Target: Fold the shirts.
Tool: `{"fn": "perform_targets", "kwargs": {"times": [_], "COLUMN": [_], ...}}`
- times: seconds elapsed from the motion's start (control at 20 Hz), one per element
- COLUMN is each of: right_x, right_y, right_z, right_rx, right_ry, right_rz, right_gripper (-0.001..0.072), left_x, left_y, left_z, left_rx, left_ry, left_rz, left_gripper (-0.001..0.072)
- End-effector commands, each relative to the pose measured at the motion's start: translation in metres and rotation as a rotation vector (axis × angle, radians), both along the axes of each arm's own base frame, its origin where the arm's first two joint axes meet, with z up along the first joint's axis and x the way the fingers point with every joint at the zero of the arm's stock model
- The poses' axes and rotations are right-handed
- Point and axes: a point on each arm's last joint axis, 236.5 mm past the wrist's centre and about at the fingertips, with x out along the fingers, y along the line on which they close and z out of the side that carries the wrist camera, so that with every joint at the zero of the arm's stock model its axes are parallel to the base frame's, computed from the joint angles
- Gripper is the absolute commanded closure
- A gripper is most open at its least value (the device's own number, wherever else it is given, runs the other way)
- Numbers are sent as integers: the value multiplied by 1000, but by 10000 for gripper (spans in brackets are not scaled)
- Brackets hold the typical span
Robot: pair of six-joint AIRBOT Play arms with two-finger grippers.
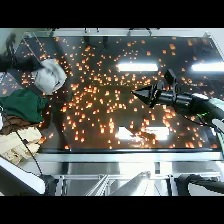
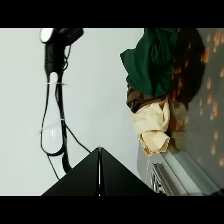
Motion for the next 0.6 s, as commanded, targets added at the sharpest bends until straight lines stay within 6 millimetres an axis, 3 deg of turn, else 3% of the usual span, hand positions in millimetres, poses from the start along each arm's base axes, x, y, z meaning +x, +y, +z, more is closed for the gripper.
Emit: {"fn": "perform_targets", "kwargs": {"times": [0.0, 0.05, 0.1, 0.15, 0.25, 0.35, 0.45, 0.55], "right_x": [5, 4, -5, -17, -39, -47, -46, -49], "right_y": [-1, -1, -1, -2, -15, -37, -63, -84], "right_z": [-7, -7, 1, 13, 40, 63, 66, 45], "right_rx": [-9, -2, 29, 73, 148, 154, 73, -82], "right_ry": [10, 12, 3, -23, -99, -171, -224, -218], "right_rz": [-17, -8, 29, 81, 162, 156, 99, 74], "right_gripper": [698, 698, 698, 698, 699, 699, 699, 699], "left_x": [-56, -86, -112, -137, -168, -190, -211, -225], "left_y": [-125, -155, -176, -194, -217, -234, -243, -241], "left_z": [166, 196, 207, 202, 178, 152, 117, 79], "left_rx": [-326, -383, -390, -358, -244, -163, -89, -15], "left_ry": [-261, -281, -250, -172, -58, 7, 97, 209], "left_rz": [-285, -386, -461, -519, -559, -563, -582, -565], "left_gripper": [680, 679, 680, 688, 689, 695, 660, 120]}}
